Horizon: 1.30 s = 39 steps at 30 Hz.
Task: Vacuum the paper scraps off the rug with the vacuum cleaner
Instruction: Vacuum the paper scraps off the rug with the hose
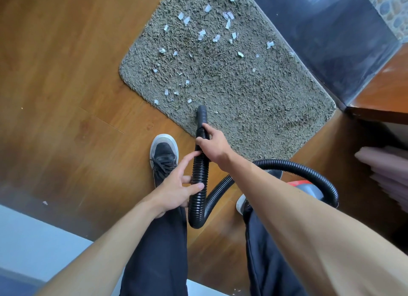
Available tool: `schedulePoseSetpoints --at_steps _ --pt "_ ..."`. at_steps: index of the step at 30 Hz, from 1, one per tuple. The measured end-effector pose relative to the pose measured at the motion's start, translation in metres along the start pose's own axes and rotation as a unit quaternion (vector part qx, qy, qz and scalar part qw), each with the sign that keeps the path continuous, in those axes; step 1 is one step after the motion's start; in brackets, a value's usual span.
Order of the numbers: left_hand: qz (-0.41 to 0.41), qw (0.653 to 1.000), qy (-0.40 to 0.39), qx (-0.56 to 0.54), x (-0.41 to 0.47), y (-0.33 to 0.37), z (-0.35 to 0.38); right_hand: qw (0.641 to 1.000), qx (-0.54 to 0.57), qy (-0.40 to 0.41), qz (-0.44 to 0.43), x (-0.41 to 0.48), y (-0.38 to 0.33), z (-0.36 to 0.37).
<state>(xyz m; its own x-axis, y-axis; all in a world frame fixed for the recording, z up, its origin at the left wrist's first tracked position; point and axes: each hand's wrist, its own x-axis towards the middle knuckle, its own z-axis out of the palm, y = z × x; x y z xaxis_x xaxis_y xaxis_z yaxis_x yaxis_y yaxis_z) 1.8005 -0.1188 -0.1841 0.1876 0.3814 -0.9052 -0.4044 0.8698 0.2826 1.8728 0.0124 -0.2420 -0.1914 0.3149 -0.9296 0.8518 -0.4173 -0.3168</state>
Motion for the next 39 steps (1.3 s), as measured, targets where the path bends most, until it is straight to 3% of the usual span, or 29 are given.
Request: schedulePoseSetpoints --at_steps 8,16,39 --pt "-0.028 0.994 -0.075 0.071 0.021 0.025 0.020 0.991 0.124 0.011 0.048 -0.001 0.030 -0.044" --pt "-0.030 0.993 -0.082 0.076 0.024 0.029 0.031 0.984 0.162 0.024 0.067 -0.005 0.036 -0.056" --pt "0.001 0.998 -0.005 -0.055 -0.012 0.001 -0.041 0.996 0.040 -0.075 0.016 0.024 -0.030 0.028"
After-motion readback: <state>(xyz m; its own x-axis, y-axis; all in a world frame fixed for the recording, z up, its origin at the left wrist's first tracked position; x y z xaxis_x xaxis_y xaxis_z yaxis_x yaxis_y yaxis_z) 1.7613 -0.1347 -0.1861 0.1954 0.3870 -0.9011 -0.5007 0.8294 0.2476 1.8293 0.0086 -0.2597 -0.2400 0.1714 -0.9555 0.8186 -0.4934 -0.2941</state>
